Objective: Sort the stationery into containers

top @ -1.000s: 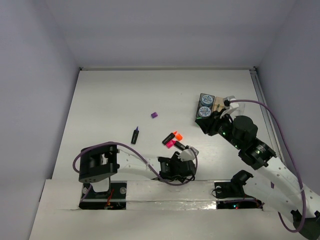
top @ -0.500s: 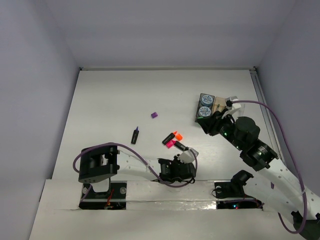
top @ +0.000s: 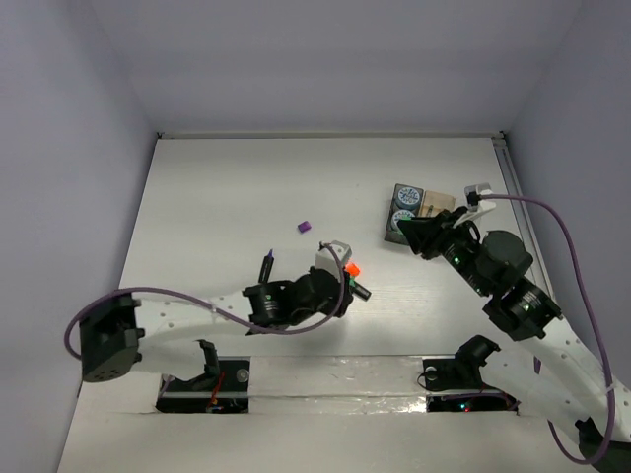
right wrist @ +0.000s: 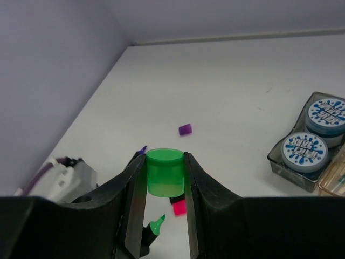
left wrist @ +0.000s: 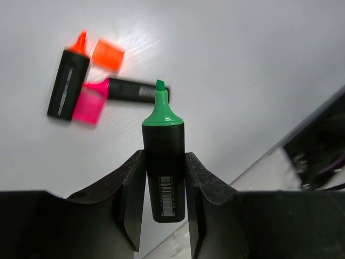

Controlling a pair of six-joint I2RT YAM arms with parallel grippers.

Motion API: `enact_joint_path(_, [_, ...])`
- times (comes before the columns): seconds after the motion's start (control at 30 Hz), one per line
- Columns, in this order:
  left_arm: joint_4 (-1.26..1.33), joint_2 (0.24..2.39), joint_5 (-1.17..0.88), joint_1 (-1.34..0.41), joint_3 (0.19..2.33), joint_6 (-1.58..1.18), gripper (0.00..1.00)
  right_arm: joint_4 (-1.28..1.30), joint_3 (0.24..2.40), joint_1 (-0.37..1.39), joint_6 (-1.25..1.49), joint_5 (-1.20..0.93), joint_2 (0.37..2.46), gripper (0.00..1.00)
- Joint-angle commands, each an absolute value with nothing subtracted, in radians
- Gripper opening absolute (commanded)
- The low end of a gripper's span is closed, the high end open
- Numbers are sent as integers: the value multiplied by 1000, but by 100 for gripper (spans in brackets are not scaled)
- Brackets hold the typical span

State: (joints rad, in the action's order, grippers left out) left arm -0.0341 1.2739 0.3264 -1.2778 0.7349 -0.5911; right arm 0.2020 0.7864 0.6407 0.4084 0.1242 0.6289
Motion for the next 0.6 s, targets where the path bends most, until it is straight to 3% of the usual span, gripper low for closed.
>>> enact_joint_path(0.0, [245,1155,211,-1217,671,-563,1,85,818,634,426,60,663,19])
enact_joint_path(0.33, [791,1111,-147,-1051,539,-636,0,-510,683,634,678,-189,821,19])
enact_joint_path(0.57, [1063,1068,-284,-973,428,-773,1,-718,603,634,753,-265,861,20])
